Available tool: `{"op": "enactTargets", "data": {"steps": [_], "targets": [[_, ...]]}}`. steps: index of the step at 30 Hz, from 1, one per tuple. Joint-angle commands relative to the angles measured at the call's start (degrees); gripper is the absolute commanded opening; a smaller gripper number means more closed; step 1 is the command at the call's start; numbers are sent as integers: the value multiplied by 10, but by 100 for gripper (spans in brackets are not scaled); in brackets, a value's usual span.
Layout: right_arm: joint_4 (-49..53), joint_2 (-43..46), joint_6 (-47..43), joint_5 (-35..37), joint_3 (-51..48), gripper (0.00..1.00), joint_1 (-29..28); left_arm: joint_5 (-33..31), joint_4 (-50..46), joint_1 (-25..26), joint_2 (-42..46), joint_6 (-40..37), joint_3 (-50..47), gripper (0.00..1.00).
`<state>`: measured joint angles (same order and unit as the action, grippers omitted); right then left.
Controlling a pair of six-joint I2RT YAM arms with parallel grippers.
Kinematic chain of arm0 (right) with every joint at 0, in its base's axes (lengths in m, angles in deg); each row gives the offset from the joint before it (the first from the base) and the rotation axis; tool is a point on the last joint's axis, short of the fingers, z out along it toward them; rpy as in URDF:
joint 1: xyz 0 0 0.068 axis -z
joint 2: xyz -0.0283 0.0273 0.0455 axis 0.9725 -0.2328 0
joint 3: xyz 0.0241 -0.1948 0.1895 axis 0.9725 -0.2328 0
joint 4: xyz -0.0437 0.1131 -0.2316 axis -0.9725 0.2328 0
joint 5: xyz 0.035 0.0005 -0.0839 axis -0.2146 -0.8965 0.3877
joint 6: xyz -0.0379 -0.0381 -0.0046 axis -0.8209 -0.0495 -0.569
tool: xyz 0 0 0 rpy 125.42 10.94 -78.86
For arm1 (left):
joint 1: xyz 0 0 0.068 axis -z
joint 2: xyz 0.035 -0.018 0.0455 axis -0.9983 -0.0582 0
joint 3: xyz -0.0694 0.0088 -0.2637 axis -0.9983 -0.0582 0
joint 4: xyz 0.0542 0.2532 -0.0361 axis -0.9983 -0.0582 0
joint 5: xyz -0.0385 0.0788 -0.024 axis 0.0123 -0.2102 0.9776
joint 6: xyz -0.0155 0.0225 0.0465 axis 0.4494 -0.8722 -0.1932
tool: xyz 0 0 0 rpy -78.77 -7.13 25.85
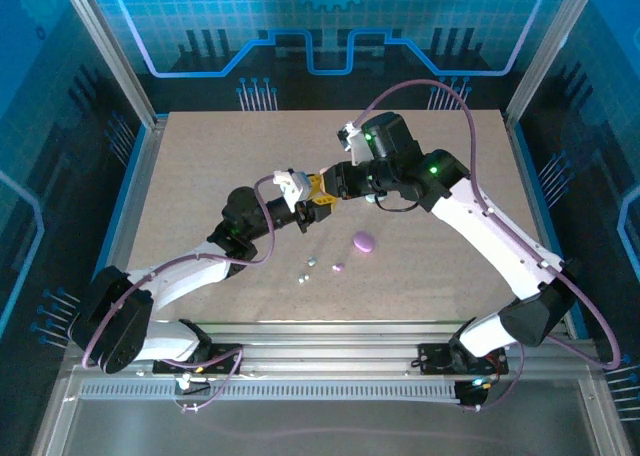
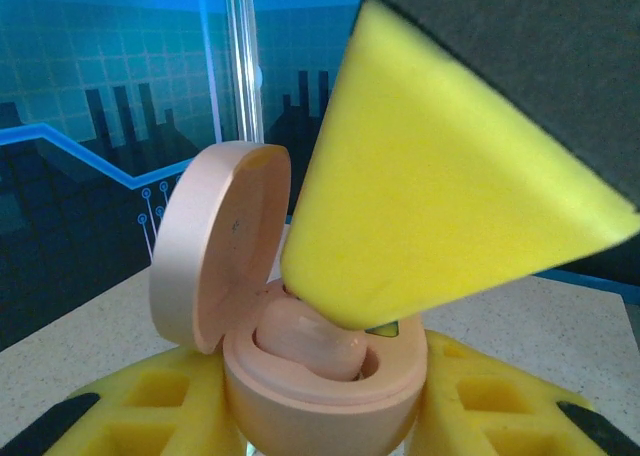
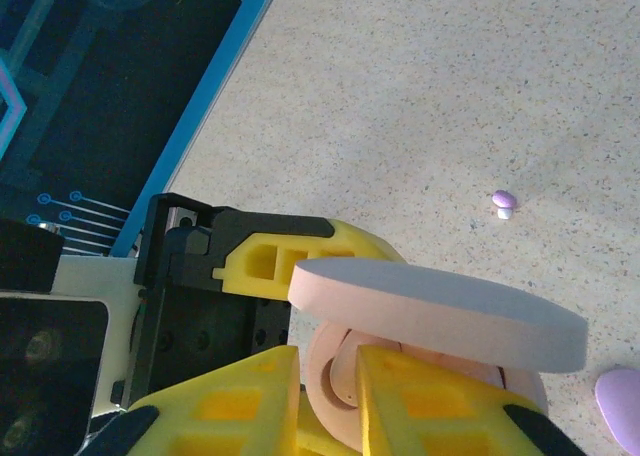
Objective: Insert wireless bluetooth earbuds into charging case
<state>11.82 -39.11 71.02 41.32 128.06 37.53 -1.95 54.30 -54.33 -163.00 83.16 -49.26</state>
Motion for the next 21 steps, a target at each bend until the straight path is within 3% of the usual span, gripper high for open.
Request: {"op": "enactTargets", "data": {"steps": [1,14,21], "targets": [[35,3,-18,-20,7,26,-13,10,33,3,19,2,2,34],[-52,112,10,5,-54,32,28,38,23,3,20,-11,-1,33],[-77,108,49,-25,-61,50,85,75,-7,4,27,-17,9,34]]}}
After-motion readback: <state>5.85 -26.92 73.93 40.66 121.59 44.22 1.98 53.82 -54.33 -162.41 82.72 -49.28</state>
